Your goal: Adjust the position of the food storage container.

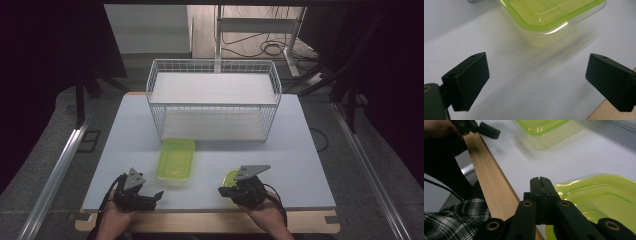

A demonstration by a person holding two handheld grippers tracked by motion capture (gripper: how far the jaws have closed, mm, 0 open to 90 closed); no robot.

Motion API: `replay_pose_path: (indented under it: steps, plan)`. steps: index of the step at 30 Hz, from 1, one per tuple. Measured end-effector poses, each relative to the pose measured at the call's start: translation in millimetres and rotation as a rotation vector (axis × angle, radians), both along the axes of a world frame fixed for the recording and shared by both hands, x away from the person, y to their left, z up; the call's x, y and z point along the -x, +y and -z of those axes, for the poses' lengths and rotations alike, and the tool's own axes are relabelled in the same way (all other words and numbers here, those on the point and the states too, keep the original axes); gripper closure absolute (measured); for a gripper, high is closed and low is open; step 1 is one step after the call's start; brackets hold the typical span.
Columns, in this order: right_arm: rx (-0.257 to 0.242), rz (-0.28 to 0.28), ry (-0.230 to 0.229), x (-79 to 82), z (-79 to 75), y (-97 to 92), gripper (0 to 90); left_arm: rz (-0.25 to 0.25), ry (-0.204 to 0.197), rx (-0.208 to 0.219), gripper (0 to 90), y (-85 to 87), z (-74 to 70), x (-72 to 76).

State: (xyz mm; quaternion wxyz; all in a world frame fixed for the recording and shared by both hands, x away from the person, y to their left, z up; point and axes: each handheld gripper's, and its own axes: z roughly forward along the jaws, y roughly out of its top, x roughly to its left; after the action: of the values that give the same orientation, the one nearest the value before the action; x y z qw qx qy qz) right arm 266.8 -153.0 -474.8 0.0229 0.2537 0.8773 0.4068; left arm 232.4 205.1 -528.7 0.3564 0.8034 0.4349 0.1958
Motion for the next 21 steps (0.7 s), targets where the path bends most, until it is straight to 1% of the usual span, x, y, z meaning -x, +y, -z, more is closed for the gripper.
replay_pose_path:
  steps: [2,4,7,8,10,14,21]
  plan:
    - [0.009,-0.004,-0.001,0.1,1.8,2.7,88.8,-0.002,-0.002,0.002,4.6,-0.3,0.2,0.1]
    - [0.030,-0.002,-0.005,-0.6,5.9,5.0,88.9,-0.001,-0.001,0.001,4.6,-0.4,0.3,0.0]
    - [0.021,0.005,0.000,-2.1,6.5,2.5,88.9,-0.001,-0.001,-0.004,4.6,-0.7,0.5,-0.2]
    - [0.023,0.017,-0.004,-4.2,6.2,-1.2,88.9,-0.002,0.000,-0.006,4.6,-0.8,0.5,-0.1]
    - [0.016,0.031,0.004,-6.9,6.4,-6.0,88.9,-0.003,-0.001,-0.006,4.7,-0.9,0.4,-0.1]
    - [0.023,0.069,0.002,-12.0,5.9,-17.4,88.8,-0.003,0.000,-0.009,4.7,-1.0,0.3,0.1]
    - [0.025,0.138,0.009,-21.1,6.9,-42.0,88.9,-0.002,0.005,-0.011,4.8,-1.3,0.7,-0.2]
